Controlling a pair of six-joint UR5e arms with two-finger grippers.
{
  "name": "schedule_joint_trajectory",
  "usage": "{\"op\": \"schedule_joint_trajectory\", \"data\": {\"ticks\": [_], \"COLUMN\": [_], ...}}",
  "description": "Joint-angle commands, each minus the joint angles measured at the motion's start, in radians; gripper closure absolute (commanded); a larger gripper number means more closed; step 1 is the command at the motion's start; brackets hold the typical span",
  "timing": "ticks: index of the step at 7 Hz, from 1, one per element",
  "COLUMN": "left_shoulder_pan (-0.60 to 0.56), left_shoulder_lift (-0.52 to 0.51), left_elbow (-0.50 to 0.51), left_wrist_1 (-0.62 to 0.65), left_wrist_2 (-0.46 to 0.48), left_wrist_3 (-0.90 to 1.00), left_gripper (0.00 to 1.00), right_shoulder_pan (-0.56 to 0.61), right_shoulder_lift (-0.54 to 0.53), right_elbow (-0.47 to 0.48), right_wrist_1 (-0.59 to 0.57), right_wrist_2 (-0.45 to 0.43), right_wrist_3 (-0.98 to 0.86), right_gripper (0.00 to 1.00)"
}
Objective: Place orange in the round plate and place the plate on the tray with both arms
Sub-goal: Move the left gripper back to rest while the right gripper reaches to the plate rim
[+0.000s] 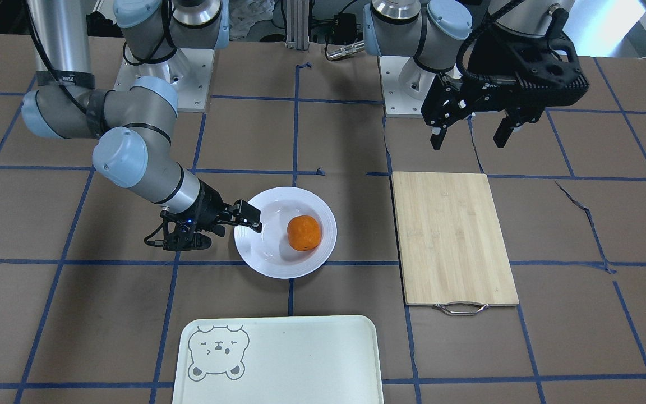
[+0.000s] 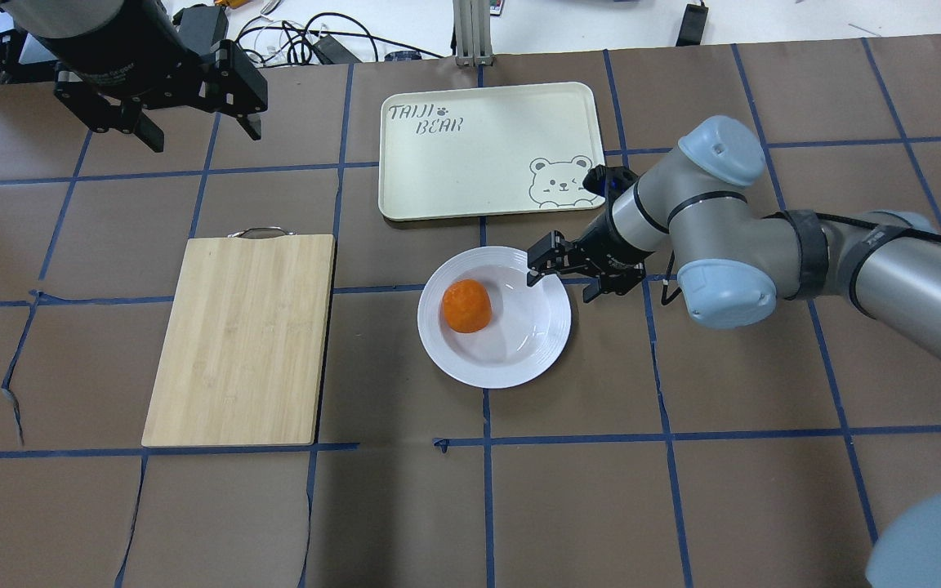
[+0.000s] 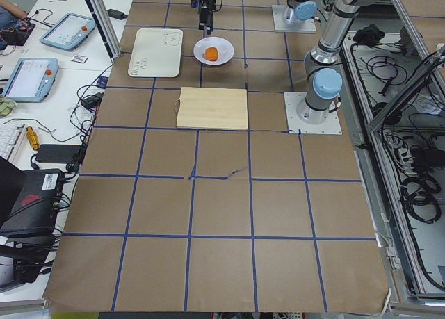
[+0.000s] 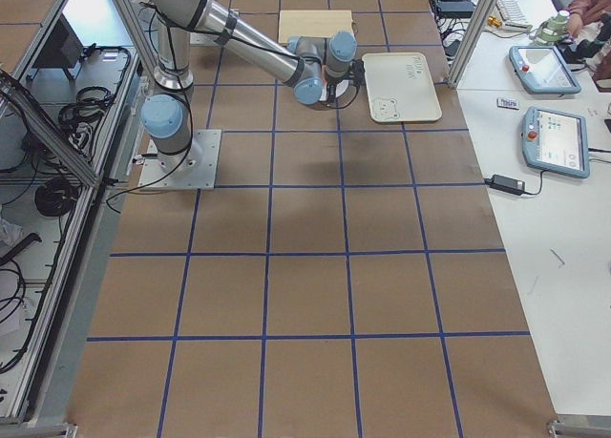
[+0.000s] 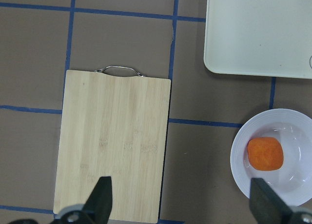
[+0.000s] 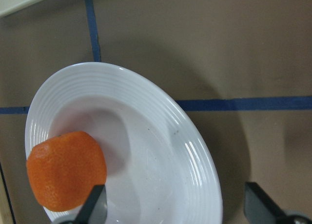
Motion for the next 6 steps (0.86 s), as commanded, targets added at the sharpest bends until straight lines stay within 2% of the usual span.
{"op": "schedule_joint_trajectory", "data": {"ticks": [1,2,3,4,6], "left_shoulder_pan": [0.006,0.010,0.011,0.009,0.007], "left_shoulder_lift": [0.002,0.002,0.002,0.003,0.004], "left_elbow": [0.001,0.001,0.003,0.003,0.003], "left_wrist_1": [0.000,0.002,0.002,0.000,0.000], "left_wrist_2": [0.000,0.000,0.000,-0.002,-0.002], "left_wrist_3": [0.002,0.000,0.000,0.000,0.000], "left_gripper": [0.00,0.00,0.00,0.00,0.00], "right_shoulder_pan": [0.002,0.003,0.026,0.034,0.049], "right_shoulder_lift": [0.036,0.033,0.038,0.041,0.041], "right_elbow": [0.081,0.083,0.086,0.086,0.096], "right_wrist_1": [-0.178,-0.192,-0.265,-0.266,-0.269], "right_wrist_2": [-0.012,0.003,0.002,0.002,-0.003], "right_wrist_3": [0.018,0.090,0.148,0.153,0.210], "right_gripper": [0.00,0.00,0.00,0.00,0.14]}}
